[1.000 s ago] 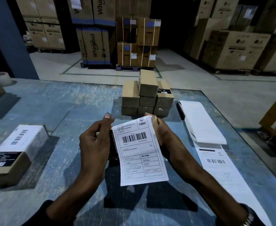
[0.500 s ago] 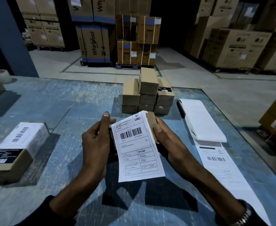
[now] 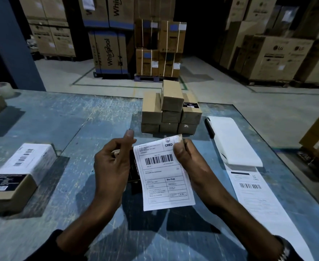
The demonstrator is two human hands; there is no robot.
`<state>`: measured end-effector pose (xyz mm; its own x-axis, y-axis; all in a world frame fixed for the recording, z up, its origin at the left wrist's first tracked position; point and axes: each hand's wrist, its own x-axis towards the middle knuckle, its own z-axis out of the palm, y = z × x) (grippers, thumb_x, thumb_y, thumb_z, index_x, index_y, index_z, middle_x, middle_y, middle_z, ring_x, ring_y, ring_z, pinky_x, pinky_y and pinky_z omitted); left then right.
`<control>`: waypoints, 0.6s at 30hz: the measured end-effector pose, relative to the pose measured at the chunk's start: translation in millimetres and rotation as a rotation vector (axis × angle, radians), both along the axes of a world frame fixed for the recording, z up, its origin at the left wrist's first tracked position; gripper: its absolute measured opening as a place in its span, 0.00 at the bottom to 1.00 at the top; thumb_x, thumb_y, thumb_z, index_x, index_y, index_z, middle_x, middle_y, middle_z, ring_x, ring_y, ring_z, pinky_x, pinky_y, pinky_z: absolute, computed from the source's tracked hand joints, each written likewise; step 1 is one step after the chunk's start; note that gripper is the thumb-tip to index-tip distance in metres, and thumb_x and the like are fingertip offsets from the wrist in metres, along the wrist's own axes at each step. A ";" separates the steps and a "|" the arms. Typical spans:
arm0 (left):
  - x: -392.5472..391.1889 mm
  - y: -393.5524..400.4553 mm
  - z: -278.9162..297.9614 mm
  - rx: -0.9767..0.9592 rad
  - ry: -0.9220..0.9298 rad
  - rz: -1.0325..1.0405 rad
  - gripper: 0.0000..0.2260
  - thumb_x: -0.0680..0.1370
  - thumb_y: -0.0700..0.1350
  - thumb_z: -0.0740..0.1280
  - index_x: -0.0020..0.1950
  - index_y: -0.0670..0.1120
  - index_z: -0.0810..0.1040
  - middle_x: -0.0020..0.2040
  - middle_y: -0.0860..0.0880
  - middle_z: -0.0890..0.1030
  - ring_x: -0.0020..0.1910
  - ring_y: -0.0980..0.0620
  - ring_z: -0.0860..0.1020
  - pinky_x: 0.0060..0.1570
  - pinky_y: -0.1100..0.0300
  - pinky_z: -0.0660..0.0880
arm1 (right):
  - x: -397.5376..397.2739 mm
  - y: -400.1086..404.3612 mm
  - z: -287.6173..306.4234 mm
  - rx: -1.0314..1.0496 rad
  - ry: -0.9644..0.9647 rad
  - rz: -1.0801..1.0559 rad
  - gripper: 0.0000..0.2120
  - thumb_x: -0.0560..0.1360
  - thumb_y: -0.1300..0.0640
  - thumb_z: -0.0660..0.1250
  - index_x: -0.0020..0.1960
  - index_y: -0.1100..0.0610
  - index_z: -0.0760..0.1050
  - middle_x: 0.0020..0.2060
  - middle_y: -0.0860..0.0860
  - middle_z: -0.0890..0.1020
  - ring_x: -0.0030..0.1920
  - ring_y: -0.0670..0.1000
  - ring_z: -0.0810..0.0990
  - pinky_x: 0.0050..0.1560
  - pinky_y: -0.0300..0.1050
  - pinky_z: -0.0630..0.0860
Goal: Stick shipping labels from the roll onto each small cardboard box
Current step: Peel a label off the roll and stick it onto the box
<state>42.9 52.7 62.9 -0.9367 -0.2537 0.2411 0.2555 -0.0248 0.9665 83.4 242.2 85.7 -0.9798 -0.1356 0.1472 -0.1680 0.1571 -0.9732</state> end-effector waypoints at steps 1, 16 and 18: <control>0.3 -0.7 1.3 0.004 0.002 0.004 0.19 0.79 0.65 0.68 0.47 0.51 0.86 0.38 0.41 0.86 0.40 0.36 0.86 0.42 0.28 0.82 | 0.1 -0.8 -1.5 -0.013 -0.007 -0.001 0.25 0.81 0.30 0.57 0.63 0.49 0.75 0.56 0.44 0.87 0.59 0.45 0.85 0.61 0.48 0.80; -3.1 -4.0 -8.3 -0.036 0.166 0.074 0.22 0.75 0.72 0.71 0.47 0.54 0.84 0.49 0.40 0.84 0.47 0.37 0.86 0.42 0.32 0.83 | -0.9 5.2 0.7 -0.037 -0.064 0.000 0.24 0.84 0.34 0.51 0.67 0.43 0.79 0.63 0.44 0.86 0.66 0.47 0.83 0.68 0.56 0.77; -3.1 -4.2 -7.8 -0.037 0.174 0.082 0.23 0.75 0.72 0.71 0.49 0.53 0.84 0.49 0.40 0.84 0.47 0.38 0.86 0.42 0.33 0.83 | 0.5 3.8 4.2 -0.058 -0.086 0.016 0.23 0.84 0.33 0.49 0.60 0.34 0.83 0.60 0.40 0.87 0.64 0.43 0.83 0.62 0.46 0.78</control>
